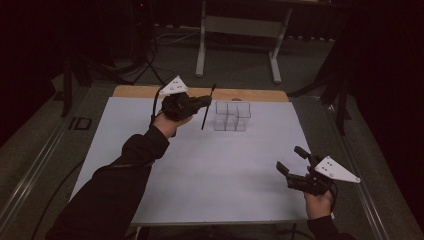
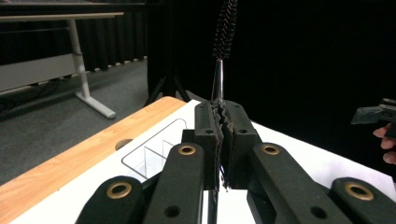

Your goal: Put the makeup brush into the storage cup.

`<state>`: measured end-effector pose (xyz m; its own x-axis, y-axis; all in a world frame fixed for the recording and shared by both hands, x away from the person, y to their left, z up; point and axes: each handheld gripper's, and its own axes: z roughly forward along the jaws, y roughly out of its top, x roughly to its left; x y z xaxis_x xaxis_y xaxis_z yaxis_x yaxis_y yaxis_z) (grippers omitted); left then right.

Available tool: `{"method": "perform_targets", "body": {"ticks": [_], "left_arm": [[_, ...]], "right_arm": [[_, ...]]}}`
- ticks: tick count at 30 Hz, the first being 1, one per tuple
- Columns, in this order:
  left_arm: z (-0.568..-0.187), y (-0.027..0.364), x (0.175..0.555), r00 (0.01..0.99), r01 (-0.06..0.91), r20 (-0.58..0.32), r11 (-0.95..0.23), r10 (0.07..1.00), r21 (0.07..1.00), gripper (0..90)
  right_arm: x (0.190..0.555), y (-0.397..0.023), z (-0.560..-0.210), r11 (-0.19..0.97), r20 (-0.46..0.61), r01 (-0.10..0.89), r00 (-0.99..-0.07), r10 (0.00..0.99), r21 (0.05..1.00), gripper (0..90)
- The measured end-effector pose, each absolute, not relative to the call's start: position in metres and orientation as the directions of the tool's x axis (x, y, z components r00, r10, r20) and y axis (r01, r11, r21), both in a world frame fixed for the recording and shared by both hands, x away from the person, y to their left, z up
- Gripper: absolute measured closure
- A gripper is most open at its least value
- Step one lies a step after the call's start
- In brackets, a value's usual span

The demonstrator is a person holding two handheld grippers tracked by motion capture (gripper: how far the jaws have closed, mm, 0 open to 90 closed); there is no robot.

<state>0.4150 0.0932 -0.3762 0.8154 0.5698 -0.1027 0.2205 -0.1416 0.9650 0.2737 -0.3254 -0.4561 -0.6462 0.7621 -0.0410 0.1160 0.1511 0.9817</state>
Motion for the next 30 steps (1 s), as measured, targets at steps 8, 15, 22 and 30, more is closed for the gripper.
{"method": "perform_targets", "body": {"ticks": [8,15,22,30], "left_arm": [[-0.37,0.087,0.43,0.81,0.207,-0.098,-0.125,0.579,0.97,87.0],[-0.37,0.084,0.445,0.828,0.179,-0.077,-0.132,0.555,0.975,87.0],[-0.371,0.078,0.457,0.835,0.16,-0.065,-0.128,0.546,0.979,86.9],[-0.372,0.069,0.471,0.839,0.128,-0.057,-0.094,0.542,0.987,86.9]], "right_arm": [[0.273,-0.326,-0.456,0.15,-0.041,0.115,-0.644,0.764,0.982,14.9],[0.273,-0.326,-0.456,0.15,-0.04,0.117,-0.644,0.764,0.982,15.0],[0.274,-0.326,-0.456,0.152,-0.041,0.118,-0.645,0.763,0.981,15.0],[0.273,-0.326,-0.456,0.149,-0.037,0.12,-0.645,0.763,0.982,15.0]]}}
